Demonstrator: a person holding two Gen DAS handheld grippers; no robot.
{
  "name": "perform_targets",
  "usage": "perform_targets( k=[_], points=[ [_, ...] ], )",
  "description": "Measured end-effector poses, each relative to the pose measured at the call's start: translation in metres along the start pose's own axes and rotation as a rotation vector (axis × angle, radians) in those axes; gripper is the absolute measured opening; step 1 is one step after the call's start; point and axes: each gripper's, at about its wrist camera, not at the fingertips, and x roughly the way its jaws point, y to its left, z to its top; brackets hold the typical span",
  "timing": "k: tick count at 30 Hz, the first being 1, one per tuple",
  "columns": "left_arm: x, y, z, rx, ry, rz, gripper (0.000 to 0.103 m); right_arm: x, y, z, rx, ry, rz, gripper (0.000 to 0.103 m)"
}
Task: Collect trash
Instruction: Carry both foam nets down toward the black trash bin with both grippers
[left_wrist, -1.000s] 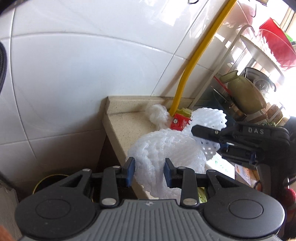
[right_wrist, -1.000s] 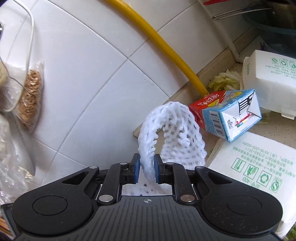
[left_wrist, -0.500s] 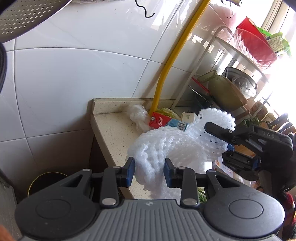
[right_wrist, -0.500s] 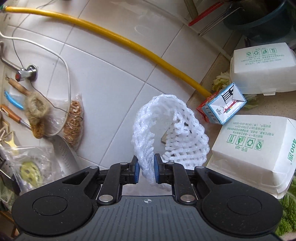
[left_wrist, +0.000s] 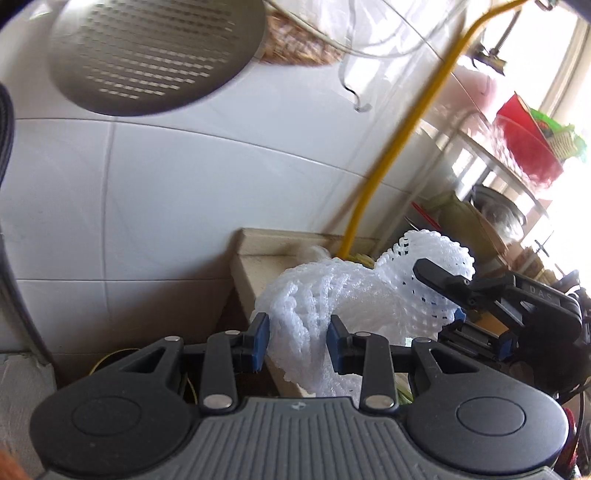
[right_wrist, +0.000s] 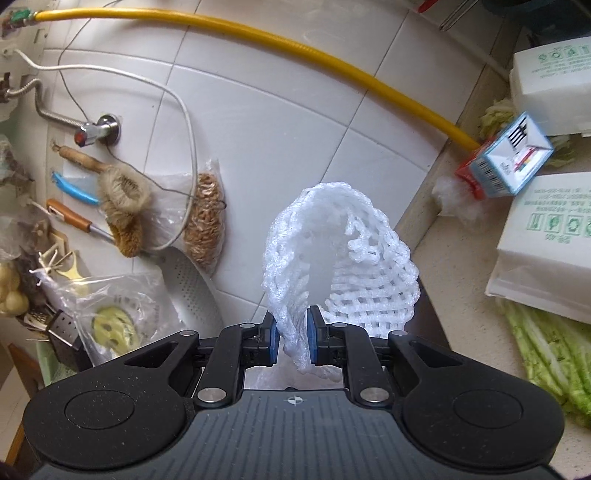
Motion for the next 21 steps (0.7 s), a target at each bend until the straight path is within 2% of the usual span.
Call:
perform_targets(
  k=[6, 14, 21],
  points=[
    [-0.006, 0.036, 0.008, -0.002, -0.011, 0.098, 0.03, 0.045, 0.002, -0.006, 0.003, 0.087, 0.043, 0.022],
    [0.025, 0.086, -0.005, -0.066, 0.082, 0.202, 0.03, 0.1, -0.029, -0.029, 0.047, 0.201, -0.026, 0.022],
    [0.053, 0.108, -0.014, -0.092, 0.144, 0.276, 0.03, 0.13, -0.06, -0.049, 0.088, 0.273, -0.09, 0.024]
  ],
)
